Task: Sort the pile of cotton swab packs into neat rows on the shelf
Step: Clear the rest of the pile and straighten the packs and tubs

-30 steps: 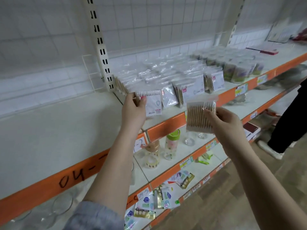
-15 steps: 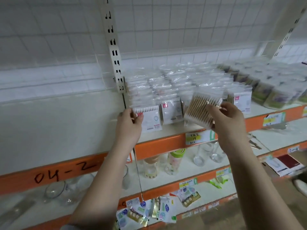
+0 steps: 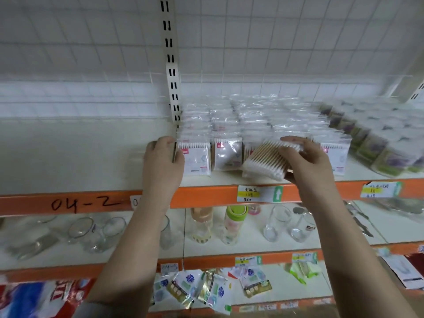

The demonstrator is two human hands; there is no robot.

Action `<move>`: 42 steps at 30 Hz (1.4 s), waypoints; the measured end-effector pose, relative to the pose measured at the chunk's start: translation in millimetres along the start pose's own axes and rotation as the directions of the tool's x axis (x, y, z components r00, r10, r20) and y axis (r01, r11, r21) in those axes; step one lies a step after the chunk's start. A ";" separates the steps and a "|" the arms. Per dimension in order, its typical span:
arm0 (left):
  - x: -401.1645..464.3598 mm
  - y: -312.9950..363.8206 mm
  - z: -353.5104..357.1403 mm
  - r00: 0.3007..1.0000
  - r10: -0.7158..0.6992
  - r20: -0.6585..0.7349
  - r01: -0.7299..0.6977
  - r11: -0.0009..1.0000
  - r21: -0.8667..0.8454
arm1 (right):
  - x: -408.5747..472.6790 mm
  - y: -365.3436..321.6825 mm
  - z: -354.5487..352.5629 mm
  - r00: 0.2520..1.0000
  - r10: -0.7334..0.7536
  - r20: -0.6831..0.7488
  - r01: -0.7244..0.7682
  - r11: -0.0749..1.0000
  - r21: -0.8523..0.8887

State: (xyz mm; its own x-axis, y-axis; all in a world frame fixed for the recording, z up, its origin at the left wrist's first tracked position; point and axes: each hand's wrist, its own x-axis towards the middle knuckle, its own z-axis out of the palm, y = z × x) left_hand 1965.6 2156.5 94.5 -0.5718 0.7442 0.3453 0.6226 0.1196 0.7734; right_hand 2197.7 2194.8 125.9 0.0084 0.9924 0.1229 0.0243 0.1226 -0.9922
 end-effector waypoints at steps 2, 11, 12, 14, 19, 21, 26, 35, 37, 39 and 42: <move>-4.9 7.8 -3.6 0.991 0.127 -0.030 -0.126 0.991 0.044 | 3.1 0.6 1.3 0.999 -0.014 0.039 0.015 1.000 -0.028; -43.0 57.3 16.5 0.824 0.359 0.438 -0.419 0.907 0.046 | -1.3 -4.4 12.3 0.970 -0.224 0.092 0.242 0.893 -0.381; -45.1 58.1 20.3 0.830 0.371 0.416 -0.437 0.896 0.072 | -3.4 -5.7 12.8 0.969 -0.222 0.109 0.247 0.889 -0.385; -47.1 57.3 22.1 0.854 0.416 0.311 -0.453 0.890 0.053 | -5.6 -9.4 13.4 0.971 -0.194 0.141 0.232 0.910 -0.344; -43.4 42.6 18.2 0.922 0.218 0.321 -0.120 0.947 -0.299 | 1.3 -17.5 7.5 0.924 -0.298 0.240 0.379 0.797 -0.470; -41.4 35.7 17.6 0.911 0.147 0.385 0.029 0.909 -0.415 | 6.5 -20.7 5.1 0.889 -0.296 0.351 0.449 0.715 -0.535; -38.6 25.1 17.3 0.877 0.148 0.457 0.096 0.879 -0.467 | 16.4 -28.9 13.5 0.810 -0.238 0.536 0.541 0.656 -0.526; -3.7 -12.8 -18.4 0.952 0.020 0.306 0.091 0.934 -0.345 | 45.3 -38.9 36.7 0.792 -0.103 0.602 0.577 0.450 -0.682; 3.4 -18.0 -24.6 0.960 0.000 0.279 0.090 0.946 -0.310 | 49.2 -33.1 45.4 0.797 -0.054 0.601 0.568 0.405 -0.717; 9.8 -23.3 -28.6 0.966 -0.006 0.257 0.078 0.959 -0.272 | 51.8 -27.1 52.2 0.808 -0.019 0.589 0.553 0.372 -0.746; 19.3 -31.3 -31.4 0.969 -0.016 0.246 0.070 0.974 -0.215 | 54.7 -23.4 56.2 0.815 0.014 0.579 0.553 0.275 -0.786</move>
State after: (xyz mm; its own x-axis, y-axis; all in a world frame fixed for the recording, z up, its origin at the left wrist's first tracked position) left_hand 1918.4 2146.5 93.6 -0.4325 0.8810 0.1917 0.4517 0.0277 0.8918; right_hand 2141.5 2246.8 154.5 -0.5713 0.8174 0.0732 0.7972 0.5740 -0.1871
